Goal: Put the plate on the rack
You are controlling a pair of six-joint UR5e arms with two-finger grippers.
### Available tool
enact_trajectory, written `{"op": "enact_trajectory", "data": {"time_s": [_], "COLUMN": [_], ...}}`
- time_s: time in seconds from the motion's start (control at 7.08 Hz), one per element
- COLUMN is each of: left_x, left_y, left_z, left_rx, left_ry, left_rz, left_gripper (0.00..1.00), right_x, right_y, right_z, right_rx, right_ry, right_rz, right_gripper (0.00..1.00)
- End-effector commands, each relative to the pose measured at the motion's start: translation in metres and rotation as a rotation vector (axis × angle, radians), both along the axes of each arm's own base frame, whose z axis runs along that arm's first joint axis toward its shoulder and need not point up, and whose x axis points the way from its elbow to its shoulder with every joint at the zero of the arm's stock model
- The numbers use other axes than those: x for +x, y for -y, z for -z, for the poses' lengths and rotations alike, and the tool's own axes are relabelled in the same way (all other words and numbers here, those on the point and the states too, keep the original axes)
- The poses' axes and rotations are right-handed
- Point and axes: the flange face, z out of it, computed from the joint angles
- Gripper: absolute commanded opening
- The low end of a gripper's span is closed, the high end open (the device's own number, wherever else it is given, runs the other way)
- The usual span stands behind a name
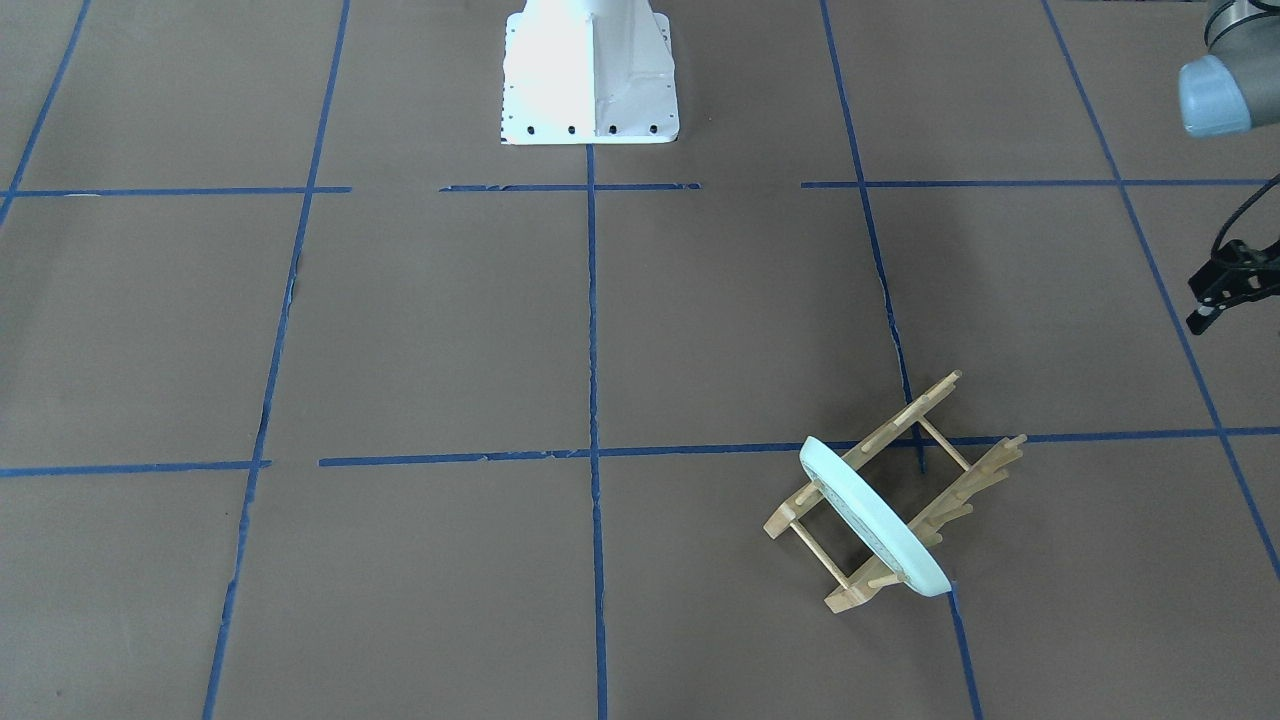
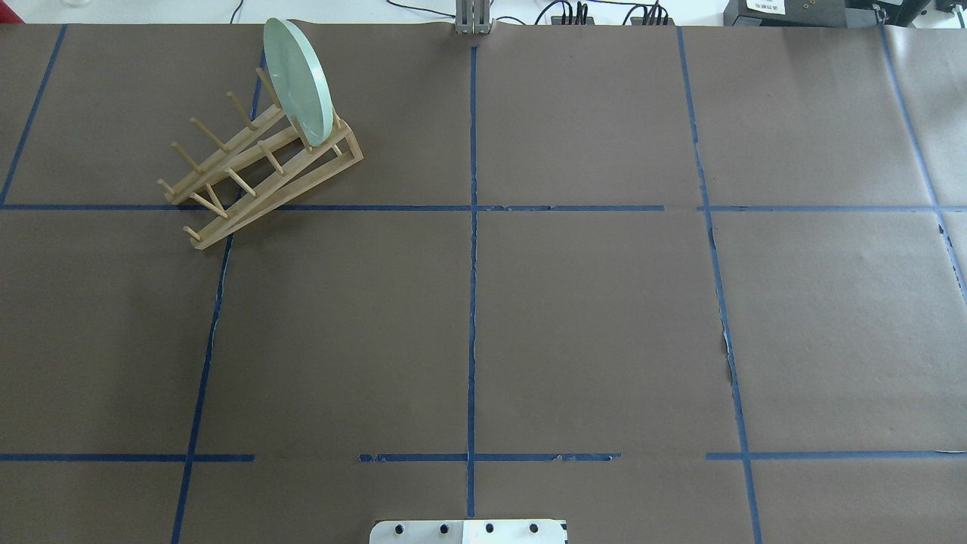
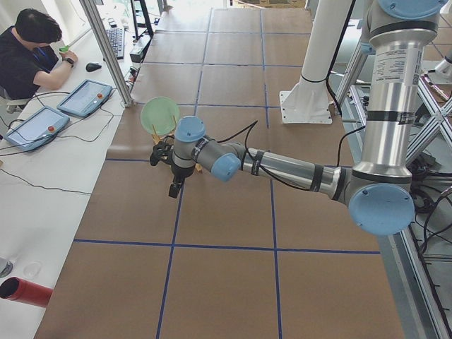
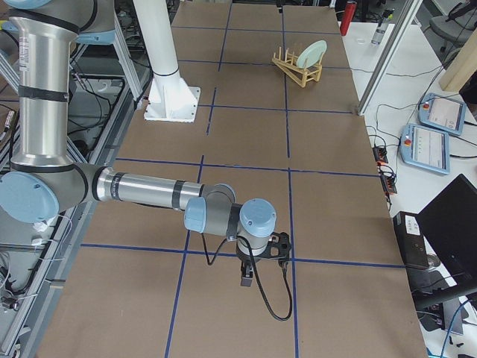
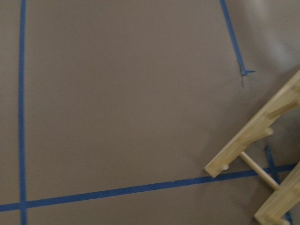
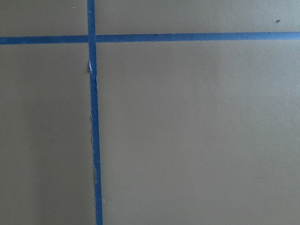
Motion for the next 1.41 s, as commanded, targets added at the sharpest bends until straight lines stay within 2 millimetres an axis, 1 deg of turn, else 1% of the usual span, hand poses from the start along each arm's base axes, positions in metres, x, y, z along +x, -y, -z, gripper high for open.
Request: {"op": "enact_trajectory", "data": {"time_s": [0.0,0.14,0.28,0.42,0.71,0.85,0.99,1.13,1.27], "left_x": [-0.087,-0.082,-0.081,-0.08,-0.081,-0.086,-0.095,-0.101,-0.1], "left_y": [-0.02,-0.029,-0.032,-0.032,-0.032,-0.028,-0.025,-0.019,-0.017], "left_z": [-0.041,-0.044,-0.04,-0.042,-0.055,-0.059,-0.065,-0.064,-0.063], "left_rx": [-0.173,-0.221,-0.253,-0.271,-0.296,-0.278,-0.231,-0.207,-0.205], "left_ry": [0.045,-0.082,-0.141,-0.143,-0.138,-0.08,0.052,0.136,0.132], "left_rz": [-0.028,-0.044,-0.02,-0.008,-0.006,0.008,0.039,0.062,0.064], "left_gripper": [1.0,1.0,1.0,1.0,1.0,1.0,1.0,1.0,1.0], "right_x": [0.0,0.0,0.0,0.0,0.0,0.0,0.0,0.0,0.0], "right_y": [0.0,0.0,0.0,0.0,0.0,0.0,0.0,0.0,0.0], "right_z": [0.001,0.001,0.0,0.0,0.0,0.001,0.0,0.0,0.0], "right_rx": [0.001,0.001,0.0,0.0,0.0,0.001,0.0,-0.002,0.0], "right_ry": [0.0,0.0,0.0,0.0,0.0,0.0,0.0,0.0,0.0], "right_rz": [0.0,-0.001,-0.001,0.001,0.0,0.001,0.001,0.0,0.001], "right_gripper": [1.0,1.0,1.0,1.0,1.0,1.0,1.0,1.0,1.0]}}
